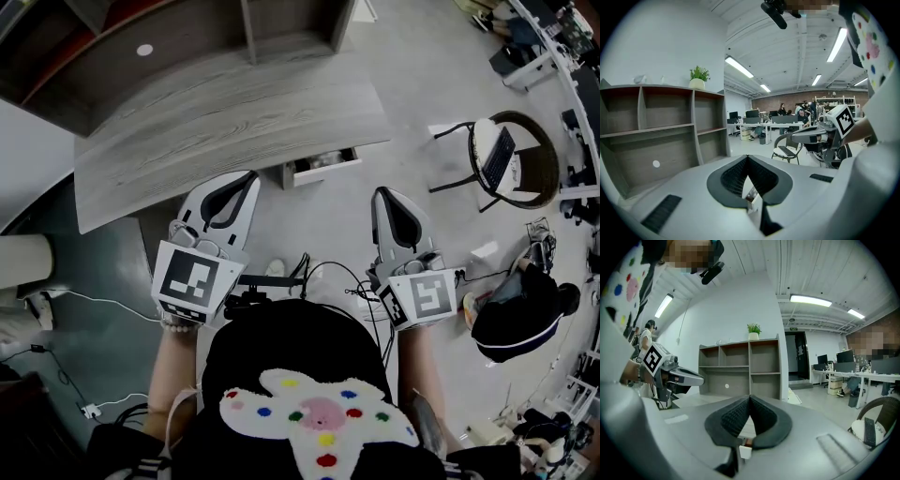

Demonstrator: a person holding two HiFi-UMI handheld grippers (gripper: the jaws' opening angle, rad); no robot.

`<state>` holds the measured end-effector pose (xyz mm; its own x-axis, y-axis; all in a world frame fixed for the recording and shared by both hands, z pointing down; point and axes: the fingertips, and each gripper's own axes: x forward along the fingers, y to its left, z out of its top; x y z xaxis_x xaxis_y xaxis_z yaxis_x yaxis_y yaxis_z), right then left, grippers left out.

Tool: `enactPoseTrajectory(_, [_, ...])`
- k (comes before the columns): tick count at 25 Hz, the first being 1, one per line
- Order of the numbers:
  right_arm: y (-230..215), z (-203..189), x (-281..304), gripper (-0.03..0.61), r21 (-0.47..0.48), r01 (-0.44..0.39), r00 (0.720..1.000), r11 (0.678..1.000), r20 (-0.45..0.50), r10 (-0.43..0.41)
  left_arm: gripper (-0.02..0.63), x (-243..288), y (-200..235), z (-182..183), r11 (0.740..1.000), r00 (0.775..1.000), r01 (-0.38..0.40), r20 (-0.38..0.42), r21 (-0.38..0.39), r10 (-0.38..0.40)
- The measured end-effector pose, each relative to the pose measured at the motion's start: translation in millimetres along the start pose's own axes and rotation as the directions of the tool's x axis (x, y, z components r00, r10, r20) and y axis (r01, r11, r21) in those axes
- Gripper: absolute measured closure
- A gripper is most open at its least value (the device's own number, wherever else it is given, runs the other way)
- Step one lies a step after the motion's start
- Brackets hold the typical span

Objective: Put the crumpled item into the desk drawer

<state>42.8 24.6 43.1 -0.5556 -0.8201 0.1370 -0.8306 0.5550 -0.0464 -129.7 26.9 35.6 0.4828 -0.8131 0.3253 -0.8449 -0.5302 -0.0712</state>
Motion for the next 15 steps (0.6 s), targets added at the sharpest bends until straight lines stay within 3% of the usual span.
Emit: enactPoseTrajectory(15, [1.5, -1.7, -0.3, 0.569, -0.015, -0.006, 1.0, 1.0, -0.012, 0.005, 0.607, 2.3, -0.3, -0.9, 1.0, 1.0, 0.002, -0.001, -0.004, -0.003])
